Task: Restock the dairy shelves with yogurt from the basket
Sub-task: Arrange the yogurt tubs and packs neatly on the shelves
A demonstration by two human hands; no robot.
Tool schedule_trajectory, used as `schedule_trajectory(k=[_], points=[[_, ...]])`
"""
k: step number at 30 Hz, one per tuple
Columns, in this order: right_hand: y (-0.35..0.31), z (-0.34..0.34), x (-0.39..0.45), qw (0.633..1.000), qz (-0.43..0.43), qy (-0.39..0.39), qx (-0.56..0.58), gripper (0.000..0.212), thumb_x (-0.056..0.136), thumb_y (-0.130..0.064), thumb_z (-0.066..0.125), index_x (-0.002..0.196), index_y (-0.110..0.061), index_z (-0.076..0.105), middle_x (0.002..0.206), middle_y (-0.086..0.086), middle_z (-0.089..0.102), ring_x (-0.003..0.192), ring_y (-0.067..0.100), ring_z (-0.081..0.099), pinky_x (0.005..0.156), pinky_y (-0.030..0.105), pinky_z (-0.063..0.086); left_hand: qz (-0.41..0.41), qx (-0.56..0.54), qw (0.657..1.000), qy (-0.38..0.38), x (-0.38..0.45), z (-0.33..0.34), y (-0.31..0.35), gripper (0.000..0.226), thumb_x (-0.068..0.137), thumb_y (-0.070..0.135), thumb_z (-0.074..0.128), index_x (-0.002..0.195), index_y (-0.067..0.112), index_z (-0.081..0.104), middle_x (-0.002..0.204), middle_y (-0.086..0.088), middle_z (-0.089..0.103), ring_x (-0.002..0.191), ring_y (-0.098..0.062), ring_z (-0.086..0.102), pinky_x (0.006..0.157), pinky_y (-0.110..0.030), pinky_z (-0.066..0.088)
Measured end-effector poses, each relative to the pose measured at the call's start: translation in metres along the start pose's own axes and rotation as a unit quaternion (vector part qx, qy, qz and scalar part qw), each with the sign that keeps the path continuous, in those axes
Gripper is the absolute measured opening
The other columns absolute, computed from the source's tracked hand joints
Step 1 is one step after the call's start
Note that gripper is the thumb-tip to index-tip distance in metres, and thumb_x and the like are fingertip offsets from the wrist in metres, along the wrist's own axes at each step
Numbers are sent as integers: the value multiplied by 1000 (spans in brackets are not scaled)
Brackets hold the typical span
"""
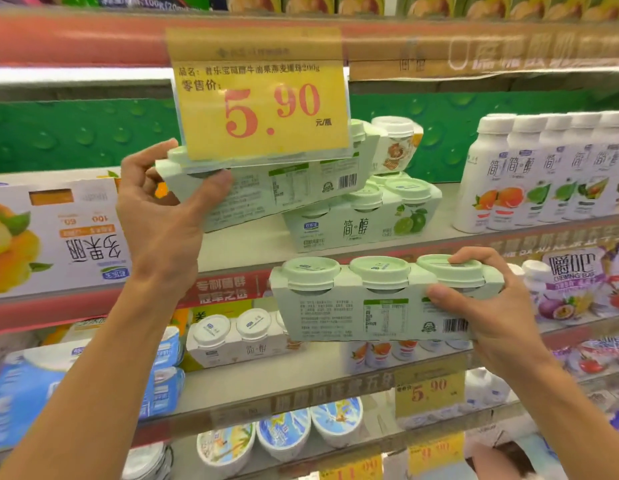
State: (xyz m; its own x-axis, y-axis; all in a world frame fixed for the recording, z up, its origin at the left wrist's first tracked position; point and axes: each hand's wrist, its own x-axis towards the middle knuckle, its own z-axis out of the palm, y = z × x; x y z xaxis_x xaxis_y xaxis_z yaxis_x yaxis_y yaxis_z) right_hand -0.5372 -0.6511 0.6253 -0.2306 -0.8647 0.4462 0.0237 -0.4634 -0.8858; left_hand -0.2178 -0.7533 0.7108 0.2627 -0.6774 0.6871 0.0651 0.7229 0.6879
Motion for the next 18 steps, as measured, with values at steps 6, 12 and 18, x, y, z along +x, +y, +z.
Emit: schedule_trajectory(k=[6,12,18], points=[[12,12,-13,1000,11,8,-8,75,33,-56,99,92,-27,63,97,12,75,81,35,73,64,59,60,1,-22,1000,20,-21,-27,4,62,71,18,88,119,18,49,116,-12,63,104,-19,67,88,-41,58],[24,20,-29,999,35,7,-12,75,31,-57,99,91,-28,63,99,12,73,84,37,73,64,60,60,14,-28,999,32,-36,-56,6,57,72,18,86,116,24,50,123,-14,61,118,-37,61,90,-60,54],[32,27,-33,999,44,7,-5,73,35,-49,101,91,-23,62,94,13,74,78,39,72,57,52,61,27,-23,998,48,-46,-78,9,64,66,31,92,117,26,53,123,-13,62,119,-40,60,91,-66,50]])
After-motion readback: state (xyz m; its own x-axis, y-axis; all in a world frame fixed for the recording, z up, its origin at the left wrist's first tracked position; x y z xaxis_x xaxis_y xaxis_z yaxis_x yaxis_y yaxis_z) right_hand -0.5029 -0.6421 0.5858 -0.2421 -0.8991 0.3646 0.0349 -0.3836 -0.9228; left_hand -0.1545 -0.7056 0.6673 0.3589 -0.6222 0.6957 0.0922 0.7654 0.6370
